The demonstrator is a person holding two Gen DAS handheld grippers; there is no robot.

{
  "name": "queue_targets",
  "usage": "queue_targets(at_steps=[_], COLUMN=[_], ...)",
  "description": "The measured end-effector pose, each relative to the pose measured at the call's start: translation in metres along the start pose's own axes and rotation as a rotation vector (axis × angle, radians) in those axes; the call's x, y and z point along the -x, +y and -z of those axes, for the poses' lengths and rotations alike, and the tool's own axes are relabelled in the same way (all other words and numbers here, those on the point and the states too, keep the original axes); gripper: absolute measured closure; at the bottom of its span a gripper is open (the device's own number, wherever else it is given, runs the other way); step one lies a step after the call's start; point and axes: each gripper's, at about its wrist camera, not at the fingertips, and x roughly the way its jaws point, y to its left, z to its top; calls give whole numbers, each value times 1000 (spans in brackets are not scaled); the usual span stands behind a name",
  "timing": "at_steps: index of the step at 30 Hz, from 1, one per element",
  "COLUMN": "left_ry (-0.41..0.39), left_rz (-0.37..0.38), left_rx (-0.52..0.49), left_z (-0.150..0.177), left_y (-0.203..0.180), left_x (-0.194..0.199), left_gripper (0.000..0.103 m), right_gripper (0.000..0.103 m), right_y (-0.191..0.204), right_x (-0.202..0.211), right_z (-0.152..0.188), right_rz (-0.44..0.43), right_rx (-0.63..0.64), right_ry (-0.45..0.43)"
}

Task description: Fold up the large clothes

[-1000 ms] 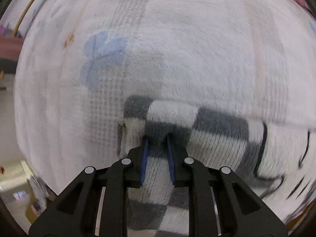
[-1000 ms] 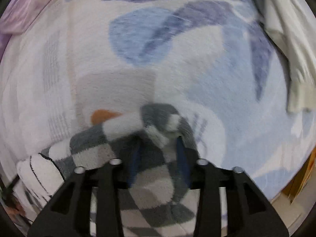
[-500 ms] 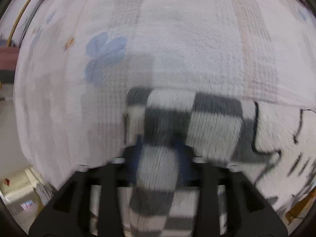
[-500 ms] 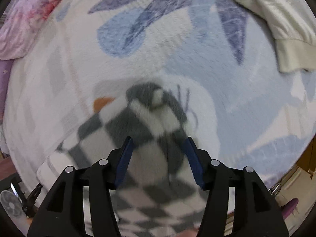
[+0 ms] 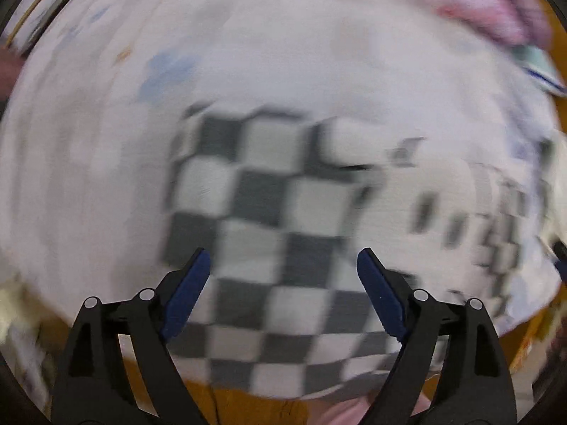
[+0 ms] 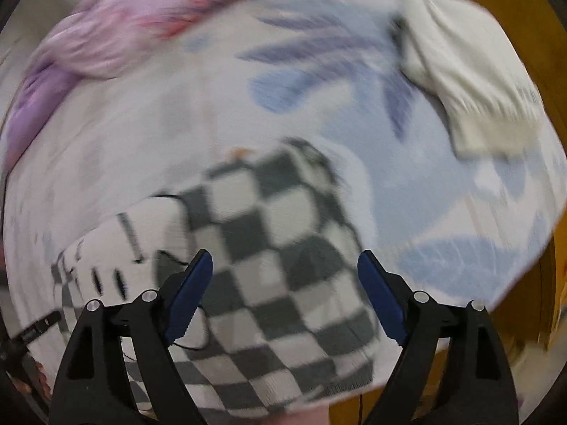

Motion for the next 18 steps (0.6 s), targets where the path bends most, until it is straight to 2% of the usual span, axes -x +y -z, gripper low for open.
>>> queue_targets(at_steps=[1, 2, 3, 4, 6, 7, 9, 10, 11, 12, 13, 15, 17, 18], left_ry=[-68, -92, -99, -118, -170, -181, -185, -186, -185, -190, -208, -257, -300, -310], left_rz=[77, 104, 107, 84, 63, 53, 47, 41, 44, 50, 44, 6, -12, -27], left_rx=[-11, -10, -8, -6, -4, -1, -2, -15, -36, -58, -97, -136, -115, -102], left_z=[4, 5, 4, 2, -1, -6, -16, -22, -24, -28, -32, -41, -51, -54], left_y=[-11, -17, -22, -30, -41, -47, -45, -51, -56, -59, -65, -73, -74, -74], left_x=[8, 11, 10, 11, 13, 12, 1, -4, -8, -12, -16, -25, -37, -45], left_gripper=[18, 18, 18, 18, 18, 18, 31, 47, 56, 76, 90, 93, 103, 103], right_gripper=[49, 60, 76, 88, 97, 100, 102, 103, 103, 103, 103, 103, 103, 103], right_y=[15, 25, 33, 37, 47, 57, 71, 77, 81, 89, 99, 119, 133, 140], right_x=[0, -7, -13, -17, -25, -27, -28, -28, -28, -30, -34, -43, -57, -71], right_z=[-3, -8, -12, -16, -23, -27, -33, -35, -36, -36, -37, -35, -34, -32], right_rz=[-17, -10, -7, -27, -79, -67, -62, -80, -94, -105, -108, -132, -171, -196], right_rx=[51, 72, 70, 56, 51, 86, 127, 130, 134, 143, 165, 221, 248, 254], right_ry=[-36, -32, -18, -12, -7, -25, -61, -74, -80, -89, -111, -154, -171, -174])
